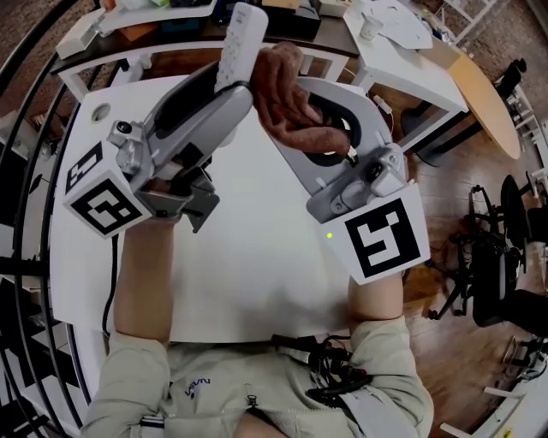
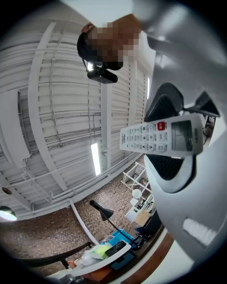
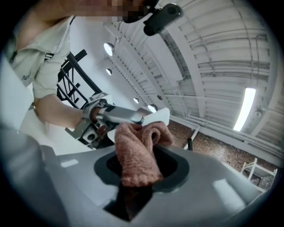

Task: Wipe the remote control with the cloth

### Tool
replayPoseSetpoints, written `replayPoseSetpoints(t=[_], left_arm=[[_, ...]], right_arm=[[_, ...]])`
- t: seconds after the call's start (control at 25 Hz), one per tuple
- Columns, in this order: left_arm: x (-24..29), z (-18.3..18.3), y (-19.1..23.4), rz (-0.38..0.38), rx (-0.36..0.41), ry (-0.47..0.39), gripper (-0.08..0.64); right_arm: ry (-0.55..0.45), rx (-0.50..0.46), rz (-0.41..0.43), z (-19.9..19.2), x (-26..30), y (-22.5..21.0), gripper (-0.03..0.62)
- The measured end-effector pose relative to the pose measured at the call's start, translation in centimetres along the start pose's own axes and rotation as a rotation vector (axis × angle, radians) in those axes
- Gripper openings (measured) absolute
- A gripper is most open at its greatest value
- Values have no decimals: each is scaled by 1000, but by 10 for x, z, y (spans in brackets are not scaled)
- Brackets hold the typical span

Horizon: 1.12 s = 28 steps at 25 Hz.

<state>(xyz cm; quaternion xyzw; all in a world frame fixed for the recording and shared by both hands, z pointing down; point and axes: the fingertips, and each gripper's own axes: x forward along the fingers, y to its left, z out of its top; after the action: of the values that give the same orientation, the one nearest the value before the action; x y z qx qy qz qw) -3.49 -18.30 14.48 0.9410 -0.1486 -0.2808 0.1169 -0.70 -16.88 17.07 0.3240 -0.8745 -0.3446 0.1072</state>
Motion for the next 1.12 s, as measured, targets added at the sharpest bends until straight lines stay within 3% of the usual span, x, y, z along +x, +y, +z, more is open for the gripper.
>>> replayPoseSetpoints(t=[0.4, 0.56, 0.64, 0.92, 1.12], left_arm=[[-10, 13, 8, -2, -38, -35, 241], [-9, 12, 6, -28, -66, -34, 241], [-8, 9, 4, -54, -92, -30, 241], [5, -12, -15, -161, -164, 19, 241], [13, -26, -25, -220, -178, 76, 241]], right_arm=[[75, -44, 262, -9, 4, 42, 118], [95, -45, 314, -13, -3, 41, 118], [84, -13, 259, -12, -7, 27, 118], [-48, 40, -152, 4, -20, -48, 121], [-65, 50, -227, 5, -15, -58, 121]])
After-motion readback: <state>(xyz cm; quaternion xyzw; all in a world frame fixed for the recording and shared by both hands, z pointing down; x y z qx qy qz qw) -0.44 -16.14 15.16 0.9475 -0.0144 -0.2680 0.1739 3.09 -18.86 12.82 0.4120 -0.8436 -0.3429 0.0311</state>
